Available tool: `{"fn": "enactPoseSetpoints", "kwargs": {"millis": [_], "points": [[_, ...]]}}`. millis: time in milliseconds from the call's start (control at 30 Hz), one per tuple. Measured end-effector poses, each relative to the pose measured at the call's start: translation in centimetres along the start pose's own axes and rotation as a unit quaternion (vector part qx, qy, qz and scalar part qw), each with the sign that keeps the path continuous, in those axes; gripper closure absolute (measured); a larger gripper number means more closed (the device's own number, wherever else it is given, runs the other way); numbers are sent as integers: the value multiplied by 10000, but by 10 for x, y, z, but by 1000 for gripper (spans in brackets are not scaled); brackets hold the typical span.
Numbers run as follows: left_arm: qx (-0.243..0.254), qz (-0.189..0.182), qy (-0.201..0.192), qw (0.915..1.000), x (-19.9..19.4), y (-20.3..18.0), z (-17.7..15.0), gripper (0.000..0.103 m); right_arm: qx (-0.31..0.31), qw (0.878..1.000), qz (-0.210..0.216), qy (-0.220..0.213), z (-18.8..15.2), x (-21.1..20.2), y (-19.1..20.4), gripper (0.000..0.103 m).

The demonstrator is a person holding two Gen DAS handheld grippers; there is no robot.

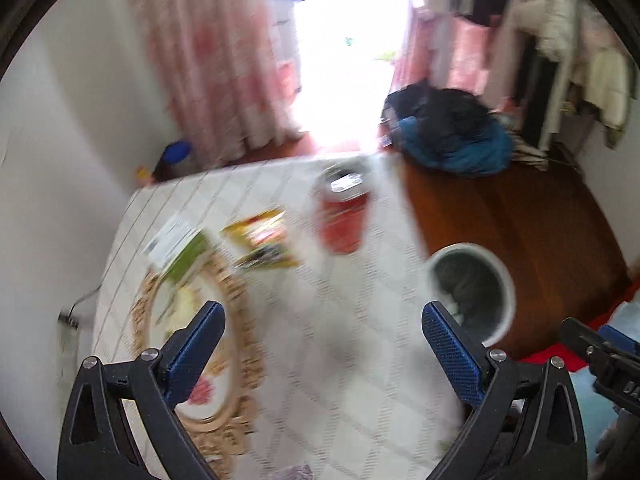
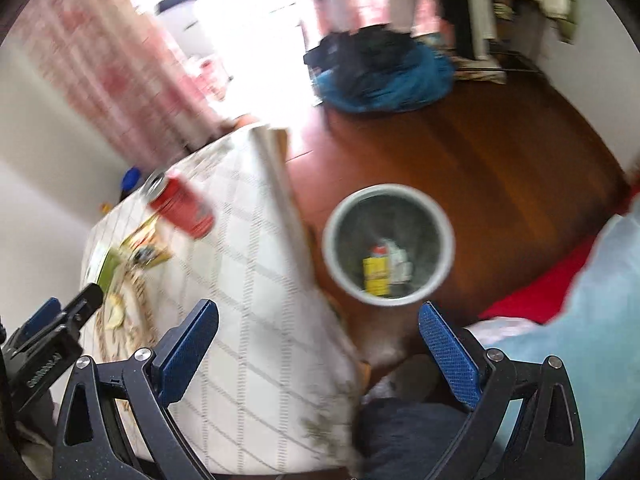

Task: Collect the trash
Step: 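Move both open tools back over the table, then grasp the red Coca-Cola can with the right tool while the left tool grasps the white medicine box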

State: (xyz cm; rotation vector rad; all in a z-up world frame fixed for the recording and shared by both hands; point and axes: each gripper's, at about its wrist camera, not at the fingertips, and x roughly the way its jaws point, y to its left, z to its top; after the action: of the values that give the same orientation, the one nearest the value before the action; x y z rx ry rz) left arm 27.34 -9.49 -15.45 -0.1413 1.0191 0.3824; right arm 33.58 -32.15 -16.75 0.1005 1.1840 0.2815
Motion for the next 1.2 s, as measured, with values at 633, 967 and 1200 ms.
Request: {"fn": "enactPoseSetpoints", "kwargs": {"millis": [633, 967, 1200], "points": [[-266, 1110, 499, 9922, 137, 165, 7, 3, -1134, 9931, 123, -284, 62, 174, 169, 1], [923, 580, 897, 9900, 185, 161, 53, 3, -1297, 9911, 244, -191, 87, 207, 193, 1], [809, 185, 1395, 9867, 210, 167, 51, 6, -1391, 9897, 281, -195, 92, 208, 204, 8]]}}
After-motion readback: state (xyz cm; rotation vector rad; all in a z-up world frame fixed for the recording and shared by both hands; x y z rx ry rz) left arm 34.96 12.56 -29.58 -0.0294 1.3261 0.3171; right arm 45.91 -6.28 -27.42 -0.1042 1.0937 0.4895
